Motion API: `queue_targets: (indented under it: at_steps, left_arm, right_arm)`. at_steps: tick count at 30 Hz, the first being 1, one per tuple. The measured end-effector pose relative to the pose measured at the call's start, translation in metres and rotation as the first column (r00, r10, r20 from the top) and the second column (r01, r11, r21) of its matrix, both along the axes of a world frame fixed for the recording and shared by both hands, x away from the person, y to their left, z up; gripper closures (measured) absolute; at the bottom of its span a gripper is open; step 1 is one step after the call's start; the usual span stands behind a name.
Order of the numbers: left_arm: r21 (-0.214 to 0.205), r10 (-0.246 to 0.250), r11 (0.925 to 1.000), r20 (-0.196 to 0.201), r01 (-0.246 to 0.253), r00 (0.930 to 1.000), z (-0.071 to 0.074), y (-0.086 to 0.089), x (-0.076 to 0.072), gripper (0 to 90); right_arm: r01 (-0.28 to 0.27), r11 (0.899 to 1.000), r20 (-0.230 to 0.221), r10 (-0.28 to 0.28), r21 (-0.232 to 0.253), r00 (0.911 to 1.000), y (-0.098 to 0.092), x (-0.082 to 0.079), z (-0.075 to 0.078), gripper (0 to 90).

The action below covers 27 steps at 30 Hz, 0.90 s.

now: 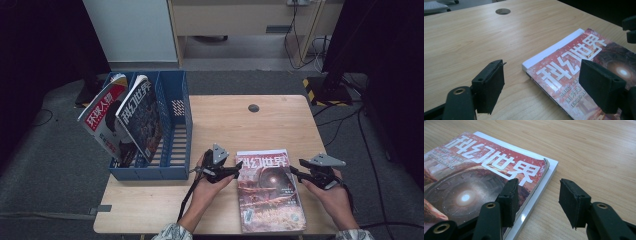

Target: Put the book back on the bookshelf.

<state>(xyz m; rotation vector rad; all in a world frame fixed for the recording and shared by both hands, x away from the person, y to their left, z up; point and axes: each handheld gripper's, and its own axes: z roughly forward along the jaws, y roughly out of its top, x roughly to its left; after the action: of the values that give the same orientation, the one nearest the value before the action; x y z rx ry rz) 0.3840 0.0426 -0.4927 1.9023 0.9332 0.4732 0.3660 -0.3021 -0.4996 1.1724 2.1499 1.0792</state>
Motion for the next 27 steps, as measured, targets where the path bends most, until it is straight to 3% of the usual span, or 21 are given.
queue_targets:
  at_steps: [3,8,13,24,27]
  left_arm:
    - [0.012,-0.01,0.9999,-0.013,0.01,0.9999,-0.006,-0.004,-0.003,20.1]
    - [0.034,-0.034,0.9988,-0.028,0.035,0.999,-0.013,-0.011,-0.006,19.6]
    - [0.022,-0.035,0.9991,-0.048,0.036,0.9982,-0.017,-0.014,-0.008,19.6]
    - [0.041,-0.047,0.9979,-0.084,0.05,0.9953,-0.027,-0.019,-0.009,19.0]
    - [0.029,-0.046,0.9984,-0.093,0.049,0.9946,-0.028,-0.019,-0.01,18.8]
  right_arm:
    - [-0.002,1.0,-0.001,0.002,0.003,1.0,0.0,0.001,0.0,50.8]
    - [-0.023,1.0,0.011,0.023,0.007,0.9997,0.002,0.002,0.0,59.9]
    - [-0.039,0.999,0.023,0.039,0.014,0.999,0.006,0.001,0.0,61.9]
    - [-0.051,0.998,-0.048,0.053,0.04,0.9974,0.012,0.005,-0.009,41.7]
    - [-0.06,0.997,-0.068,0.063,0.053,0.9957,0.014,0.006,-0.011,39.2]
